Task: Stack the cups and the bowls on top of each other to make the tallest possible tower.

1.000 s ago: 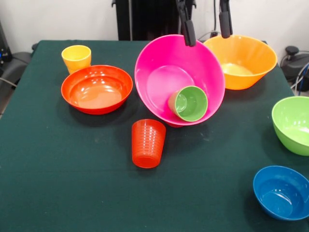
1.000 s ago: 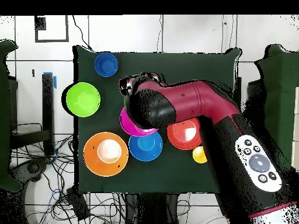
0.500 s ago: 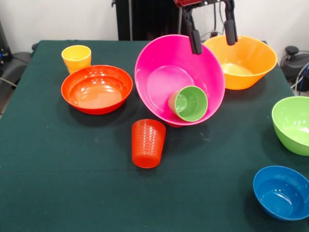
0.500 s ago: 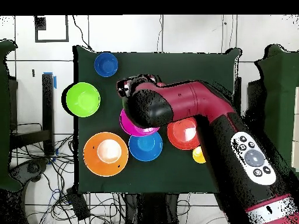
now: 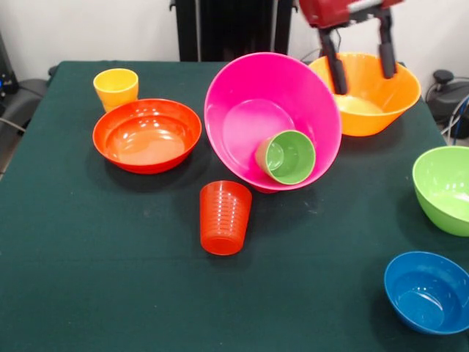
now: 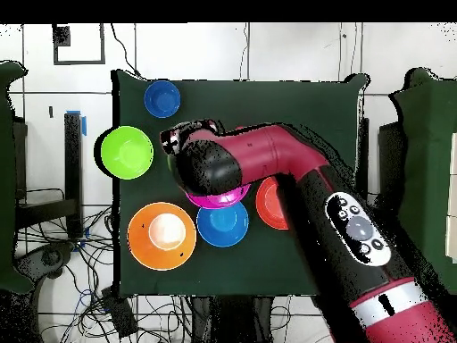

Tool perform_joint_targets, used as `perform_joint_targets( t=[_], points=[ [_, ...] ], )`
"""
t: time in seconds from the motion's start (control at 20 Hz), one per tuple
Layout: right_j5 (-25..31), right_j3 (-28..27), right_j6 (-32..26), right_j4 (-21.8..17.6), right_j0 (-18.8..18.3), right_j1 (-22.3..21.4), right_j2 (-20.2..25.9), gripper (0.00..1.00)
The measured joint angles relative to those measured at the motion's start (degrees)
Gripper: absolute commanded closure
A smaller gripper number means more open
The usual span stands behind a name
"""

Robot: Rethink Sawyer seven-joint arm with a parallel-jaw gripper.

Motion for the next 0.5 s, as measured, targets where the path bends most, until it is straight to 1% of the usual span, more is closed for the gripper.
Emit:
perform_joint_targets(
  t=[0.5],
  points=[
    [-0.8, -0.6, 1.7, 1.0, 8.1, -0.2, -3.0, 0.0]
  ],
)
